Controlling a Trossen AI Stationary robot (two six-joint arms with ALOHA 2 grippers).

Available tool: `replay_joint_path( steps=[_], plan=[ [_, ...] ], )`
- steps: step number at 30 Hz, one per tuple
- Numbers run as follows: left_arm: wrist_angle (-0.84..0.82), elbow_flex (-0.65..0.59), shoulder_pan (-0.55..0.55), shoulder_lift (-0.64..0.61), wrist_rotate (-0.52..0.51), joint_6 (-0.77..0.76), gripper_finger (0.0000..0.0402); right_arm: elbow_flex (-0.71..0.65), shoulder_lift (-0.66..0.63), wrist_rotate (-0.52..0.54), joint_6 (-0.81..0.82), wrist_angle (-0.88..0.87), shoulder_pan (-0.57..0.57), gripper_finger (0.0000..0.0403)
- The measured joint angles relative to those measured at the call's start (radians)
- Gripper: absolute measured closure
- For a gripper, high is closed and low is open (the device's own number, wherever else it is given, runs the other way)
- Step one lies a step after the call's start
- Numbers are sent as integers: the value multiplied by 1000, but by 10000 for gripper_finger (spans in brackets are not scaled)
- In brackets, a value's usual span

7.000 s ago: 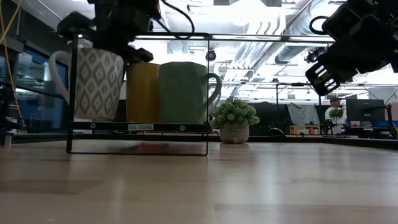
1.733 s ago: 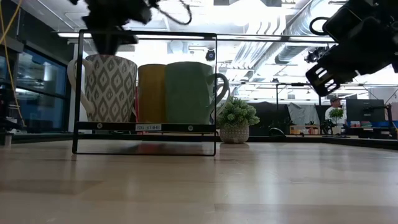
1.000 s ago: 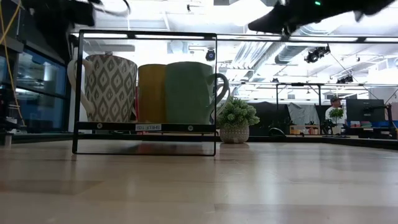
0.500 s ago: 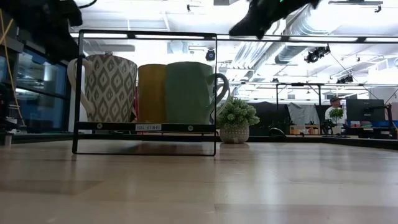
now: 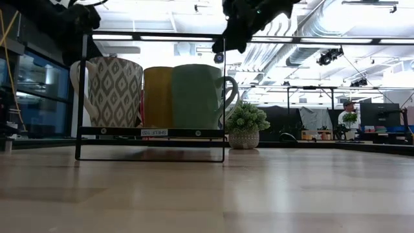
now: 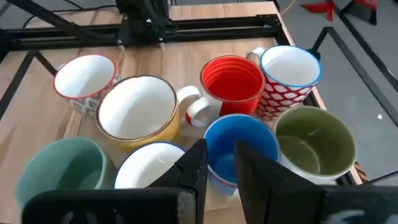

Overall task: Place coffee mugs
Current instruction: Adjust the yellow mug on the shelf

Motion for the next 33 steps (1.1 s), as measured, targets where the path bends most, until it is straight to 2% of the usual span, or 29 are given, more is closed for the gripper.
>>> replay_joint_path(
  steps=[8, 17, 26, 30, 33],
  plan=[
    [43, 0, 0, 13, -6, -26, 323, 36, 84, -1, -25, -2, 35, 345],
    [186, 0, -2, 40, 144, 171, 323, 36, 134, -30, -26, -2, 105, 345],
    [208, 1, -2, 125, 148, 218, 323, 36, 186, -23, -8, 9, 180, 359],
    [209, 1, -5, 137, 151, 225, 323, 35, 207, 40, 0, 12, 195, 376],
    [211, 1, -17, 136, 152, 258, 323, 35, 207, 47, 3, 14, 196, 383]
  ],
)
